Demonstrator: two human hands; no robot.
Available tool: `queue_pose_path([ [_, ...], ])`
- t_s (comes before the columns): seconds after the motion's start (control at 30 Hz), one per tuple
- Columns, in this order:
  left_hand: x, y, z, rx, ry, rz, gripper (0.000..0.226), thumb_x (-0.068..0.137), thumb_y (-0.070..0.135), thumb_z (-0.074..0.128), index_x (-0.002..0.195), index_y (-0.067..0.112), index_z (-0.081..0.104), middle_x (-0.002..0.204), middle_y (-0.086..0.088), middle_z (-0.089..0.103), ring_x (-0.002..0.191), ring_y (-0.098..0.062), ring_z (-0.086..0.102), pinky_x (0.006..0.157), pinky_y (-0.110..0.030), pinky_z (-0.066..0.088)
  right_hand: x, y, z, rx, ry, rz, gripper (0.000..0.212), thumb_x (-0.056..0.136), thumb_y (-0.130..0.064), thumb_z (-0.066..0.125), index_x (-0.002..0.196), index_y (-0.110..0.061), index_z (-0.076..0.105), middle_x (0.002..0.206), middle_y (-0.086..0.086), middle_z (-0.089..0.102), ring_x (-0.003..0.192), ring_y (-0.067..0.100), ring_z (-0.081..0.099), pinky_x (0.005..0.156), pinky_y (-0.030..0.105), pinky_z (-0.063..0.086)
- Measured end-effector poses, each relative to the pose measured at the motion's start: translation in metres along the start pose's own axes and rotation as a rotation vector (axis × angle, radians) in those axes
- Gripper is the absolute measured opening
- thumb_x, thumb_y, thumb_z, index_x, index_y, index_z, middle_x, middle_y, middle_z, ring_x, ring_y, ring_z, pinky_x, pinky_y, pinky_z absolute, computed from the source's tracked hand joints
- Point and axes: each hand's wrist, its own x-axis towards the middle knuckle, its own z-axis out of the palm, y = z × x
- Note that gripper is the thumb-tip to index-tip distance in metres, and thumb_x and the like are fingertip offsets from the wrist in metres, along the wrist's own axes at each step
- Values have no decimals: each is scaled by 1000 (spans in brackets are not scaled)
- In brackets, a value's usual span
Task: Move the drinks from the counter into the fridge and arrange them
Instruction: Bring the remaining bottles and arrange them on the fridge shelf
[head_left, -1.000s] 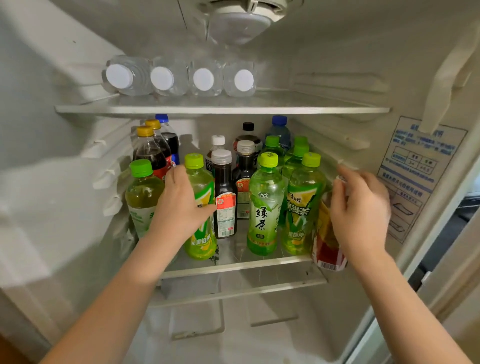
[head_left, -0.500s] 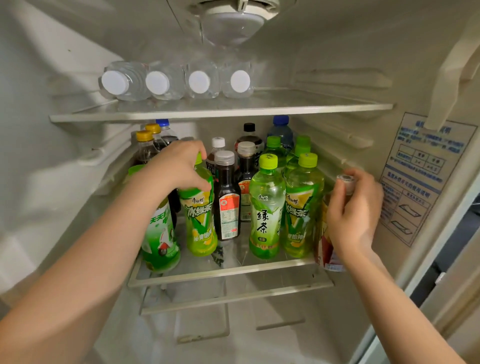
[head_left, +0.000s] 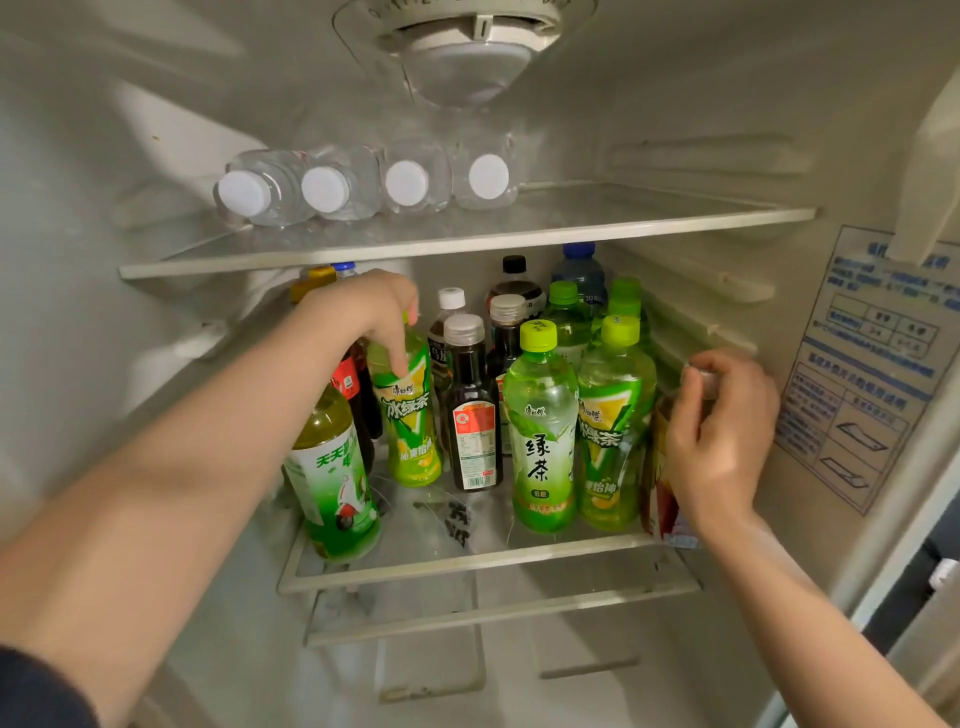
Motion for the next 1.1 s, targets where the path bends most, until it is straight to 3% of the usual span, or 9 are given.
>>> queue_pose_path([
  [0.1, 9, 2, -3, -13, 52, 37, 73, 55, 20, 91, 119, 13, 58, 92, -1, 51, 86, -21, 54, 56, -26, 40, 1, -1, 8, 10, 24, 18, 10, 89, -6, 50, 93, -2, 57, 85, 16, 60, 81, 23, 46, 77, 32, 31],
  [0.23, 27, -4, 2, -95, 84, 6, 75, 57, 15, 89, 122, 12, 54, 111, -8, 55, 95, -25, 54, 74, -30, 47, 6, 2, 18, 21, -1, 37, 8, 89, -8, 49, 91, -6, 57, 85, 11, 59, 80, 25, 49, 75, 27, 28],
  [0.4, 53, -16, 10, -129, 105, -38, 77, 63, 11, 86, 129, 14, 47, 125, -11, 51, 107, -29, 52, 86, -36, 48, 9, 6, 23, 3, -24, 10, 9, 90, -8, 48, 92, -5, 57, 83, 10, 59, 77, 26, 51, 75, 26, 28],
  [0.57, 80, -15, 14, -100, 131, -42, 72, 72, 3, 75, 135, 14, 42, 129, -13, 47, 101, -28, 49, 79, -34, 45, 10, 6, 22, -4, -44, 2, 11, 90, -8, 48, 93, -3, 57, 85, 12, 59, 78, 29, 53, 74, 30, 30],
  [0.7, 99, -15, 19, -44, 169, -25, 62, 82, -1, 56, 139, 15, 39, 136, -15, 43, 116, -32, 47, 85, -35, 42, 10, 6, 22, -13, -50, -13, 11, 90, -7, 49, 94, -1, 57, 86, 14, 60, 78, 31, 53, 75, 30, 30],
  [0.83, 108, -16, 18, 38, 181, -31, 53, 83, 3, 56, 133, 10, 41, 130, -17, 46, 114, -35, 50, 93, -42, 47, 9, 8, 22, -20, -37, -27, 11, 90, -7, 49, 95, -1, 57, 87, 15, 60, 79, 29, 52, 75, 25, 26],
  [0.97, 112, -16, 19, 58, 195, -47, 48, 82, 0, 54, 128, 8, 42, 123, -20, 49, 95, -32, 49, 82, -43, 47, 8, 10, 24, -11, -25, -42, 11, 90, -6, 49, 96, -1, 57, 90, 16, 60, 82, 25, 49, 78, 27, 28],
  [1.1, 117, -19, 23, 84, 225, -65, 49, 84, 1, 53, 131, 8, 41, 126, -21, 48, 108, -38, 53, 88, -45, 49, 8, 10, 24, -11, -13, -45, 12, 90, -6, 48, 96, 0, 57, 92, 17, 60, 84, 26, 50, 78, 30, 30],
])
